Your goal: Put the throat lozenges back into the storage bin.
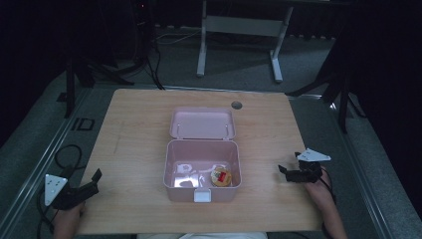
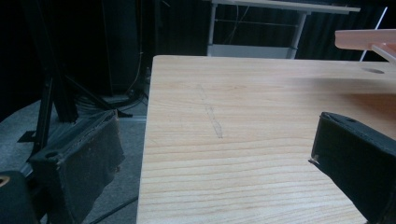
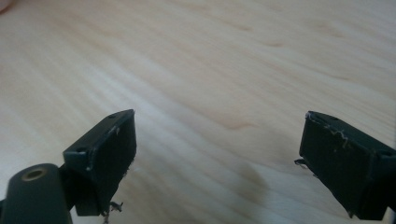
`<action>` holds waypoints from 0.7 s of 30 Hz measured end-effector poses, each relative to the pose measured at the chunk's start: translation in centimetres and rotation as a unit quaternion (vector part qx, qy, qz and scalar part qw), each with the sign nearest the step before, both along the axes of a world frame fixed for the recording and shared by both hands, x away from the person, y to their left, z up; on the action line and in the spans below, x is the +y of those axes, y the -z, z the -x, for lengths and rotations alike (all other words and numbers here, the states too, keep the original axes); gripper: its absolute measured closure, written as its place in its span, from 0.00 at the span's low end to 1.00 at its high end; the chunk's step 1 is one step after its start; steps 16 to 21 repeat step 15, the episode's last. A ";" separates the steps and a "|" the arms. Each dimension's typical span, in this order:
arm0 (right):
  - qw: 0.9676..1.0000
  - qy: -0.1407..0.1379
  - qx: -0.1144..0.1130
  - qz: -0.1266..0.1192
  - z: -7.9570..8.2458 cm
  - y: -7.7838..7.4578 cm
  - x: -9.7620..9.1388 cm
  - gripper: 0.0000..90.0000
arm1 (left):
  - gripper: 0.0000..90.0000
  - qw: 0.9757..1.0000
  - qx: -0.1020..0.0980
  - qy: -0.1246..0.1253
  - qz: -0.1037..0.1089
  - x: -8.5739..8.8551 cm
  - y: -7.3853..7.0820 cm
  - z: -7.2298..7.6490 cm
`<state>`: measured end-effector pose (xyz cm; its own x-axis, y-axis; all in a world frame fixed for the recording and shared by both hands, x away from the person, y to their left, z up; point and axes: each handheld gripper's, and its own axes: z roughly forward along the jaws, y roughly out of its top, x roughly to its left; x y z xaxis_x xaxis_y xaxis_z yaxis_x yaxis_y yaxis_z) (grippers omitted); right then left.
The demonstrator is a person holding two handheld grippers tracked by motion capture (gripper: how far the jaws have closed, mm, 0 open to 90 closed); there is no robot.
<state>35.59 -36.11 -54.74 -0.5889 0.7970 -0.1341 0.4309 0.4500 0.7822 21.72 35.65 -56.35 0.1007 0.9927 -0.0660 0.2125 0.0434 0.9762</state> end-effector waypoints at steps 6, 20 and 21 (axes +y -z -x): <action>0.999 0.035 -0.012 -0.008 0.0 0.5 -0.4 0.12 | 0.03 1.000 0.001 0.000 -0.001 0.0 0.0 0.0; 0.998 0.054 -0.017 -0.015 0.0 0.6 -0.7 0.12 | 0.03 1.000 0.001 0.000 -0.001 0.0 0.0 0.0; 0.998 0.054 -0.017 -0.015 0.0 0.6 -0.7 0.12 | 0.03 1.000 0.001 0.000 -0.001 0.0 0.0 0.0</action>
